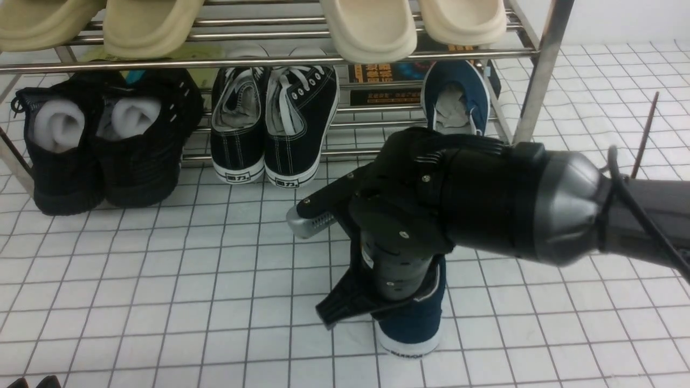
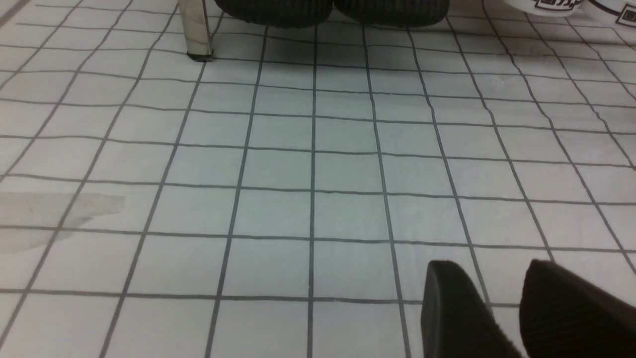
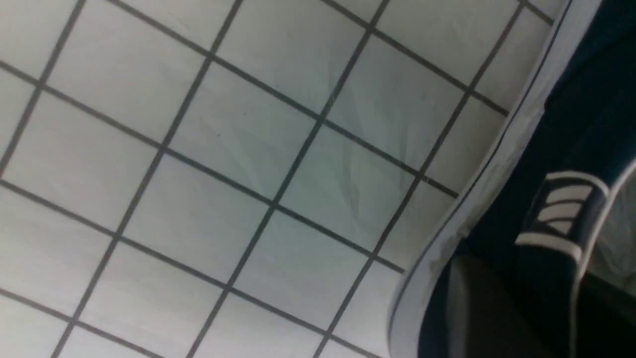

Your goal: Take the shoes off the shelf with your hand from the white checkered tablecloth.

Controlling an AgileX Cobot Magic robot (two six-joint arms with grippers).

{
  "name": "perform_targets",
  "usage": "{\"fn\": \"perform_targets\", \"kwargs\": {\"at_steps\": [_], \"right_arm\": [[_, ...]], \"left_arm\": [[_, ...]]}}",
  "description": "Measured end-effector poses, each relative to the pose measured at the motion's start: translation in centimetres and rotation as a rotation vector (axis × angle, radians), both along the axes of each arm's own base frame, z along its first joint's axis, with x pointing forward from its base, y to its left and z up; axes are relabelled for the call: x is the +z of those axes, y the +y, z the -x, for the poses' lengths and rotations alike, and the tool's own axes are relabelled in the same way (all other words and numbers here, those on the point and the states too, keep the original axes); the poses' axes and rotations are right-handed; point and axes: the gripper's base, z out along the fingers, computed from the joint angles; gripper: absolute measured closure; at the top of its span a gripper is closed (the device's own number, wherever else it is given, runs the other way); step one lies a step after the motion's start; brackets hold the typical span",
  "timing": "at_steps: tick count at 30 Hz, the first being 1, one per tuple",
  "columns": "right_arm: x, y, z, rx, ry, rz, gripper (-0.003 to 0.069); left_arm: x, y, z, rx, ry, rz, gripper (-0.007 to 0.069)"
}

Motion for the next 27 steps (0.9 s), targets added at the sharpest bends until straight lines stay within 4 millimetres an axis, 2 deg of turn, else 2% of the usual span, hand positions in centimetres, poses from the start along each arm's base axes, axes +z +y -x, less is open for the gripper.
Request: {"fn": "perform_targets", "kwargs": {"at_steps": [2, 3, 4, 5, 7, 10, 14, 16, 20, 22, 27], "right_arm": [[0.4, 0.1, -0.1, 0.003, -0.009, -0.003, 0.0338], [0.4, 0.1, -0.1, 0.004, -0.009, 0.0, 0.033], [1.5, 0.1, -0.4, 0.014, -0.037, 0.013, 0.0276], [2.1, 0.0, -0.6, 0.015, -0.05, 0.024, 0.0253], [4.0, -0.3, -1.4, 0.003, -0.1, 0.03, 0.0232], [7.0, -1.6, -3.7, -0.051, -0.191, 0.008, 0.023], [8.4, -4.0, -7.0, -0.131, -0.274, -0.04, 0.025], [8.4, -5.2, -8.6, -0.166, -0.304, -0.061, 0.0265], [7.4, -6.4, -11.0, -0.201, -0.343, -0.094, 0.0293], [6.3, -6.5, -12.2, -0.222, -0.347, -0.108, 0.0307], [3.8, -6.5, -13.5, -0.239, -0.318, -0.087, 0.0335]], "left_arm": [[0.0, 0.0, 0.0, 0.0, 0.0, 0.0, 0.0384], [0.0, 0.0, 0.0, 0.0, 0.0, 0.0, 0.0384], [0.0, 0.0, 0.0, 0.0, 0.0, 0.0, 0.0384], [0.0, 0.0, 0.0, 0.0, 0.0, 0.0, 0.0384], [0.0, 0.0, 0.0, 0.0, 0.0, 0.0, 0.0384], [0.0, 0.0, 0.0, 0.0, 0.0, 0.0, 0.0384], [0.0, 0.0, 0.0, 0.0, 0.0, 0.0, 0.0384], [0.0, 0.0, 0.0, 0.0, 0.0, 0.0, 0.0384], [0.0, 0.0, 0.0, 0.0, 0.0, 0.0, 0.0384], [0.0, 0.0, 0.0, 0.0, 0.0, 0.0, 0.0384], [0.0, 0.0, 0.0, 0.0, 0.0, 0.0, 0.0384]]}}
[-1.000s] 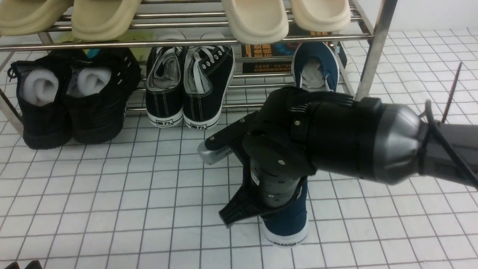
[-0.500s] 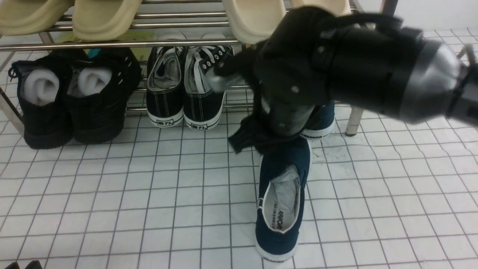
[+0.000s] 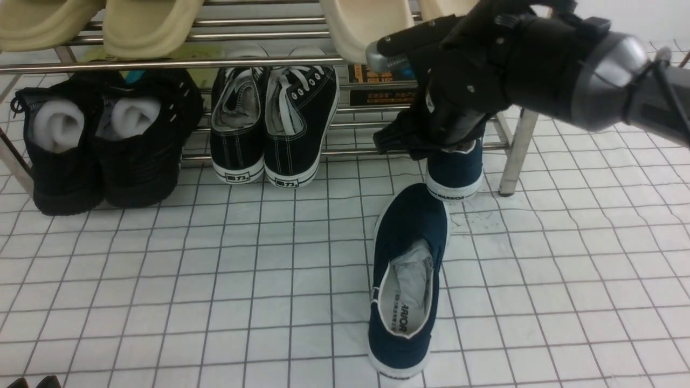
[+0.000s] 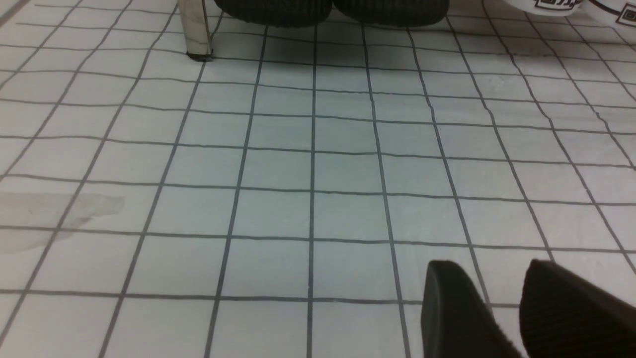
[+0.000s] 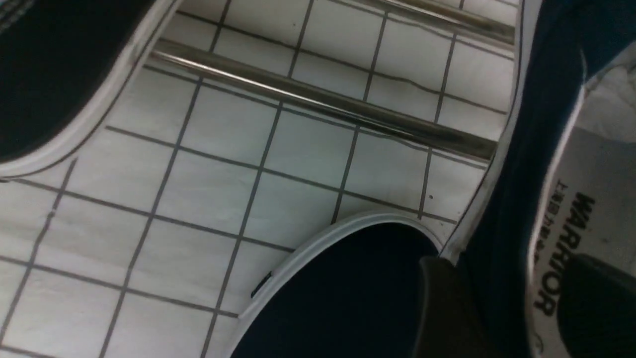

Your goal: Take the shoes off the shelf with your hand from the white checkered tablecloth.

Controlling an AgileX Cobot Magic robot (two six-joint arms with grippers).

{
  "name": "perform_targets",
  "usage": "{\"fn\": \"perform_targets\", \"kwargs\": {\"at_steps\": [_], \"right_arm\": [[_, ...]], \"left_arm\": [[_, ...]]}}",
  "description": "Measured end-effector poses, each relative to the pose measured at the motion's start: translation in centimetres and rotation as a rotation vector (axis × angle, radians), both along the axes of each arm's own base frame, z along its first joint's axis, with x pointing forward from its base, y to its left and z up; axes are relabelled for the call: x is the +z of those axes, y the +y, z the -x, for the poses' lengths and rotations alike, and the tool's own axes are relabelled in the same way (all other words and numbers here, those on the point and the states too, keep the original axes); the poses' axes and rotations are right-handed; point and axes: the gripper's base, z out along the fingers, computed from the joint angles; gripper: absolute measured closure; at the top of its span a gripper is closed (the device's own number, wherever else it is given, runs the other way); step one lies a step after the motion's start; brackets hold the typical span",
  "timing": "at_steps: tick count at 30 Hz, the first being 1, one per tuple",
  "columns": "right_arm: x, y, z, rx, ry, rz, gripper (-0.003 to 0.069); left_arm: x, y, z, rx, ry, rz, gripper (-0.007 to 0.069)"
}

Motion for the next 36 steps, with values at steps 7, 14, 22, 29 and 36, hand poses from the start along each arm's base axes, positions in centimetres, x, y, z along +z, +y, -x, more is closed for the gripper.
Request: {"fn": "perform_targets", "kwargs": {"at_steps": [7, 14, 22, 29, 36], "right_arm": [[-1.6, -0.1, -0.2, -0.014, 0.056, 0.045, 0.0623], [4.1, -1.6, 5.1, 0.015, 0.219, 0.07, 0.0631], [4.2, -4.7, 10.0, -0.013, 0.286, 0.062, 0.0631], [-0.4, -5.6, 12.1, -0.028, 0.347, 0.018, 0.0631], [-2.0, -5.0, 12.2, -0.024, 0.346, -0.066, 0.0631]], "left_arm": [[0.0, 0.0, 0.0, 0.0, 0.0, 0.0, 0.0384], [0.0, 0.0, 0.0, 0.0, 0.0, 0.0, 0.0384], [0.0, 0.0, 0.0, 0.0, 0.0, 0.0, 0.0384], [0.0, 0.0, 0.0, 0.0, 0.0, 0.0, 0.0384], [0.0, 0.0, 0.0, 0.0, 0.0, 0.0, 0.0384]]}}
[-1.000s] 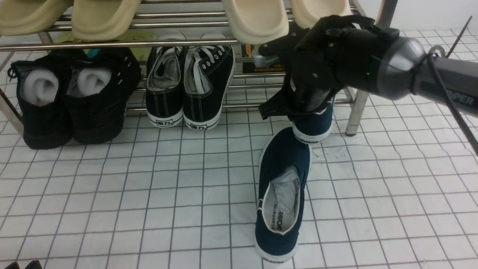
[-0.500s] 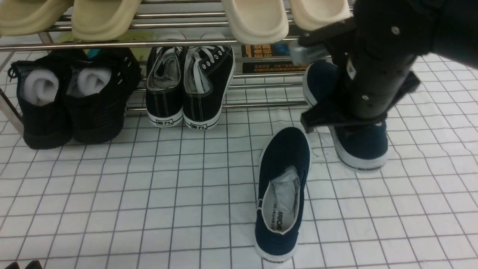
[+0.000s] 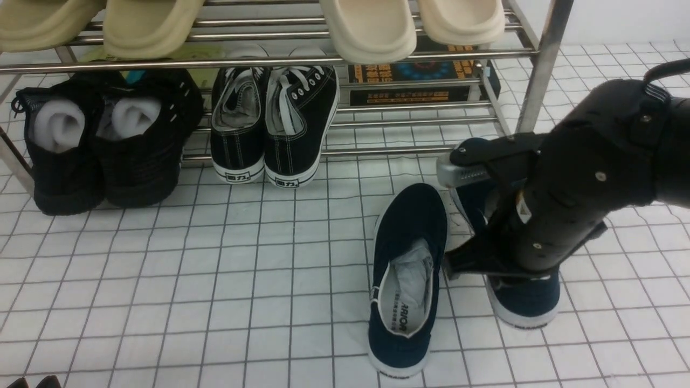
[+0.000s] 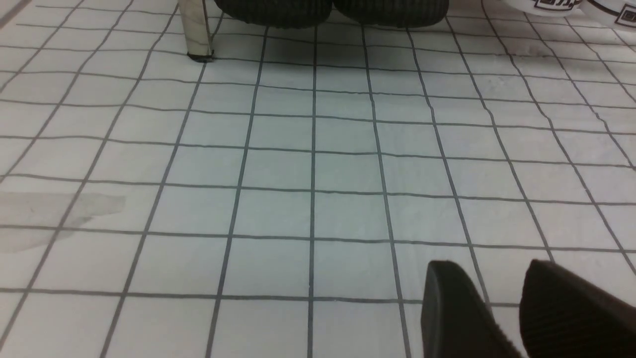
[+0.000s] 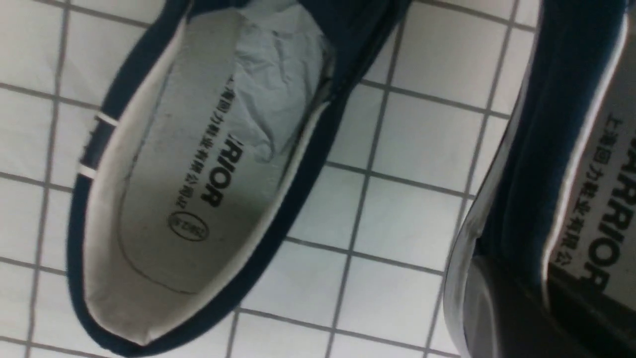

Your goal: Take the shoes off the shelf with your hand from the white checkered tablecloth.

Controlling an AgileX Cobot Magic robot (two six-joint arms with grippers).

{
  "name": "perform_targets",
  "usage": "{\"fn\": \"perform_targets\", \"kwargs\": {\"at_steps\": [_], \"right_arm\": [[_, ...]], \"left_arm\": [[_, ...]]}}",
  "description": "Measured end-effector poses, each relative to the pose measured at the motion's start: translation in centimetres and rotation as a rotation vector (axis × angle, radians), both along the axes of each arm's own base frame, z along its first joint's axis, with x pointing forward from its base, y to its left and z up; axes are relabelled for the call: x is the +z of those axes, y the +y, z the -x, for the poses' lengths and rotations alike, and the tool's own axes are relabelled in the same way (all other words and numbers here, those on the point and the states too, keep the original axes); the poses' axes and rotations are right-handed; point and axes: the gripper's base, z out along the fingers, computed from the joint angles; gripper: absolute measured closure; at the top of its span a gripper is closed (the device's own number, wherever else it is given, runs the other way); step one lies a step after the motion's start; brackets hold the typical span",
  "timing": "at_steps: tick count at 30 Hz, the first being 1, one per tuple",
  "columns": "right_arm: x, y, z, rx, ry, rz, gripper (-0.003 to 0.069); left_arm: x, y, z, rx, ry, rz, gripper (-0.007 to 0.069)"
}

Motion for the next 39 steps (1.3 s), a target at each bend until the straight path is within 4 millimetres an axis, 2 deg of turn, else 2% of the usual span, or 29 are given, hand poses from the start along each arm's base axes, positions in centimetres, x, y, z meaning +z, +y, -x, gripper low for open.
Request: {"fn": "perform_targets", "kwargs": {"at_steps": [8, 14, 21, 25, 29, 32, 34, 35, 36, 37, 38, 39], "right_arm": [[-1.2, 0.6, 0.2, -0.065, 0.068, -0.062, 0.0631], [-2.4, 0.3, 0.7, -0.107, 0.088, -0.069, 0.0631], [-2.3, 0.9, 0.2, -0.124, 0.035, -0.158, 0.0617], [-2.2, 1.1, 0.0, -0.128, 0.021, -0.177, 0.0558], [-2.1, 1.1, -0.1, -0.122, 0.012, -0.179, 0.0392], [-0.8, 1.0, -0.3, -0.064, 0.01, -0.143, 0.0305], [1.5, 0.7, -0.5, -0.004, -0.01, -0.127, 0.0288], [2.0, 0.6, -0.5, 0.008, -0.015, -0.125, 0.0288], [3.6, 0.3, -0.5, 0.038, -0.03, -0.118, 0.0293], [6.1, -0.3, -0.3, 0.084, -0.062, -0.108, 0.0314], [7.2, -0.7, -0.1, 0.098, -0.072, -0.098, 0.034], [9.1, -1.3, 0.3, 0.127, -0.104, -0.087, 0.038]], "left_arm": [[0.0, 0.0, 0.0, 0.0, 0.0, 0.0, 0.0384], [0.0, 0.0, 0.0, 0.0, 0.0, 0.0, 0.0384], [0.0, 0.0, 0.0, 0.0, 0.0, 0.0, 0.0384], [0.0, 0.0, 0.0, 0.0, 0.0, 0.0, 0.0384], [0.0, 0.0, 0.0, 0.0, 0.0, 0.0, 0.0384], [0.0, 0.0, 0.0, 0.0, 0.0, 0.0, 0.0384], [0.0, 0.0, 0.0, 0.0, 0.0, 0.0, 0.0384], [0.0, 0.0, 0.0, 0.0, 0.0, 0.0, 0.0384], [0.0, 0.0, 0.0, 0.0, 0.0, 0.0, 0.0384], [0.0, 0.0, 0.0, 0.0, 0.0, 0.0, 0.0384], [0.0, 0.0, 0.0, 0.0, 0.0, 0.0, 0.0384], [0.0, 0.0, 0.0, 0.0, 0.0, 0.0, 0.0384]]}}
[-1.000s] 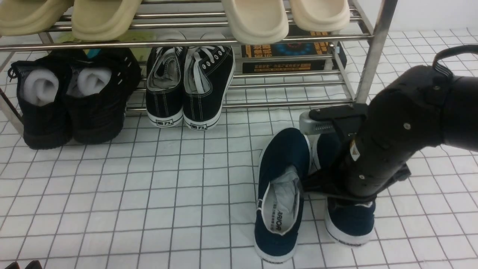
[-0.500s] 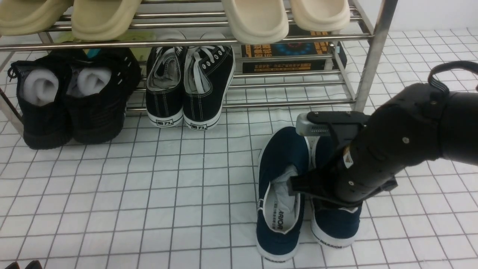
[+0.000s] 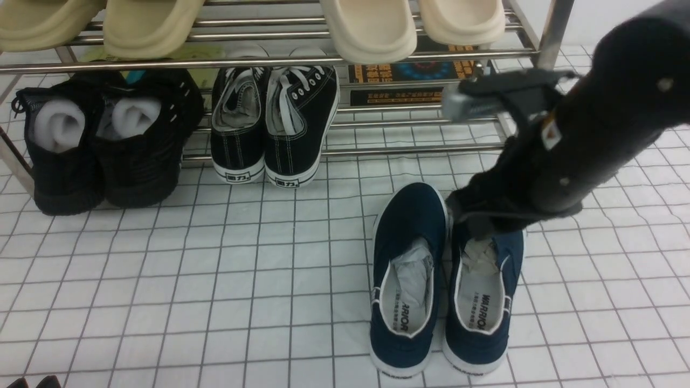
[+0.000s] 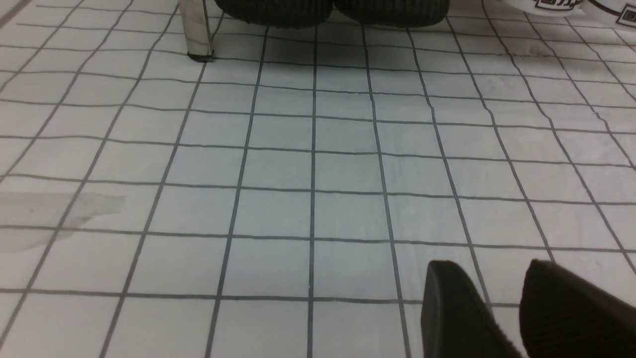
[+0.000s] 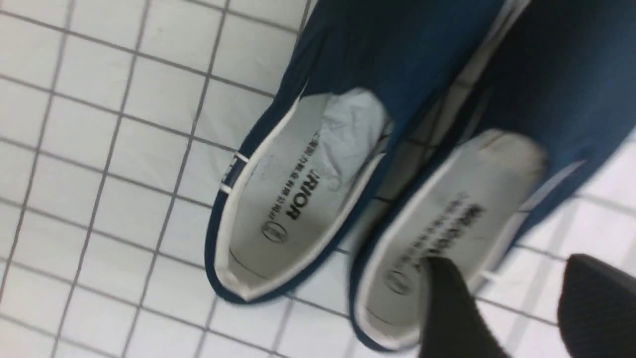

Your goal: Take the shoes off the shelf with your hand from the white checkered tablecloth.

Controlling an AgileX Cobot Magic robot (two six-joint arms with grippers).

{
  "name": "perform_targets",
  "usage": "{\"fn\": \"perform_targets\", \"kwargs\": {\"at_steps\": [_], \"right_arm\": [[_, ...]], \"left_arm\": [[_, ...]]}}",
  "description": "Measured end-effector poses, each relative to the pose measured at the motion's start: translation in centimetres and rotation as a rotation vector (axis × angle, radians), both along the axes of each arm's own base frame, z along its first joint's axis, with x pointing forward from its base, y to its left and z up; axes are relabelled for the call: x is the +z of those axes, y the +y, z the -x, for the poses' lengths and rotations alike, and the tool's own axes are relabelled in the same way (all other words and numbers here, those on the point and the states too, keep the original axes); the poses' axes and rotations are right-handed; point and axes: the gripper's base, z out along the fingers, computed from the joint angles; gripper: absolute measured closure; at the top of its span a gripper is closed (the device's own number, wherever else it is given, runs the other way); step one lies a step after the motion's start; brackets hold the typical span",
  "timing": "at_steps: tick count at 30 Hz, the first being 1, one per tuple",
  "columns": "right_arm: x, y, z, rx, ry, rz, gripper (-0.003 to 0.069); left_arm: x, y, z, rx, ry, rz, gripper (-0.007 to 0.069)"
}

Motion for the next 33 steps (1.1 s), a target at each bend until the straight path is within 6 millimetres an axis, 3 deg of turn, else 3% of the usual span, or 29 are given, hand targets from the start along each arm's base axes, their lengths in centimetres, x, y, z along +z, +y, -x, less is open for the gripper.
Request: {"fn": "perform_targets", "kwargs": {"at_steps": [3, 7, 10, 13, 18, 21, 27, 33], "right_arm": [[3.5, -1.9, 1.8, 0.023, -0.066, 0.038, 0.0499], [6.7, -4.4, 4.2, 0.007, -0.176, 0.065, 0.065], [8.6, -6.8, 6.6, -0.014, -0.271, 0.06, 0.0674], [8.9, -9.4, 10.2, -0.039, -0.326, 0.031, 0.0675], [6.2, -11.9, 14.0, -0.047, -0.422, -0.05, 0.0673], [2.8, -12.7, 15.5, -0.06, -0.508, -0.146, 0.0673], [-2.9, -12.5, 16.0, -0.081, -0.587, -0.299, 0.0669], [-5.4, -12.4, 16.1, -0.068, -0.587, -0.307, 0.0668]], "left_arm": [[0.0, 0.0, 0.0, 0.0, 0.0, 0.0, 0.0384], [0.0, 0.0, 0.0, 0.0, 0.0, 0.0, 0.0384], [0.0, 0.0, 0.0, 0.0, 0.0, 0.0, 0.0384], [0.0, 0.0, 0.0, 0.0, 0.0, 0.0, 0.0384], [0.0, 0.0, 0.0, 0.0, 0.0, 0.0, 0.0384], [0.0, 0.0, 0.0, 0.0, 0.0, 0.0, 0.0384], [0.0, 0.0, 0.0, 0.0, 0.0, 0.0, 0.0384], [0.0, 0.0, 0.0, 0.0, 0.0, 0.0, 0.0384]]}}
